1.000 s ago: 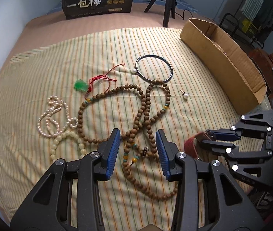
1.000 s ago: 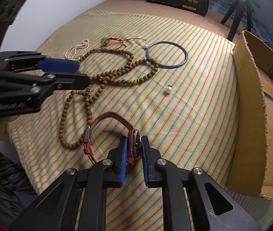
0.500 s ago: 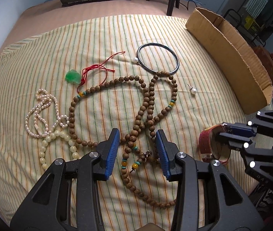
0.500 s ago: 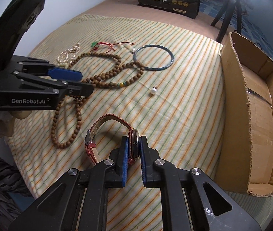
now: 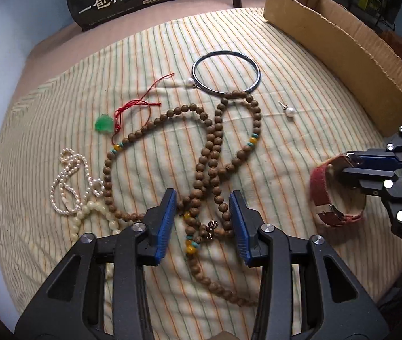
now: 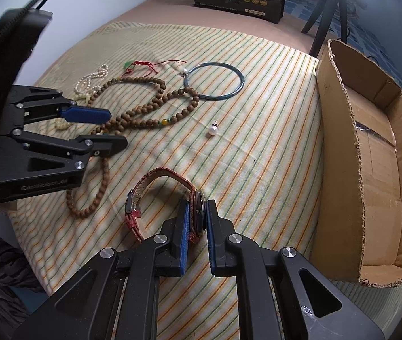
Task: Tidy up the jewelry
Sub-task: 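Close the left gripper on the brown wooden bead mala and lift it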
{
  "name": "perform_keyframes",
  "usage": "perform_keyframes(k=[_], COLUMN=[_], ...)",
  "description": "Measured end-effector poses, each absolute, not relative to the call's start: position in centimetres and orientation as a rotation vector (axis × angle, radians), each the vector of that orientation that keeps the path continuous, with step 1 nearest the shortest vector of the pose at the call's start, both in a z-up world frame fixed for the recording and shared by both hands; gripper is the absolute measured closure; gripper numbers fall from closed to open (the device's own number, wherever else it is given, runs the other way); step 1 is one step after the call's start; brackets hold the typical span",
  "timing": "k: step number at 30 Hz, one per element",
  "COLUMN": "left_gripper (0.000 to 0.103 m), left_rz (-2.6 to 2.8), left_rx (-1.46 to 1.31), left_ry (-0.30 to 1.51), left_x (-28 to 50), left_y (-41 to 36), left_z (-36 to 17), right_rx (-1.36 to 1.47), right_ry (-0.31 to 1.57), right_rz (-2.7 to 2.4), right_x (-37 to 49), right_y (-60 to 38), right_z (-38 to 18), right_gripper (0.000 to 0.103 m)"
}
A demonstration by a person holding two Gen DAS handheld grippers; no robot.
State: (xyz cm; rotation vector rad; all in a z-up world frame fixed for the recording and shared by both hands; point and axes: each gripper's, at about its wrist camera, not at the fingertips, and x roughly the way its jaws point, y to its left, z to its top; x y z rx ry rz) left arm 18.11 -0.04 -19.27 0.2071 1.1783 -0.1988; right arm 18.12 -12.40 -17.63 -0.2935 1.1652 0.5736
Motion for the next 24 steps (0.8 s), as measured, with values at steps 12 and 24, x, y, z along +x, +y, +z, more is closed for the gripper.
perform_keyframes(k=[12,24], left_gripper=[0.093,0.099], left_rz=[-0.178,-0.194], left_rx=[0.095,-0.078], left_ry=[1.146,0.943], left_x=[17.6,14.8], left_y=[2.6,4.7], left_z=[-18.1,-9.7], right_rx=[-0.348,-0.227], right_ry=[1.159,1.017], right_rz=[0.581,0.577], right_x=[17.6,16.6], right_y=[-11.4,-14.1], right_z=[-18.2,-12.8], right_gripper=[0.092,0.093])
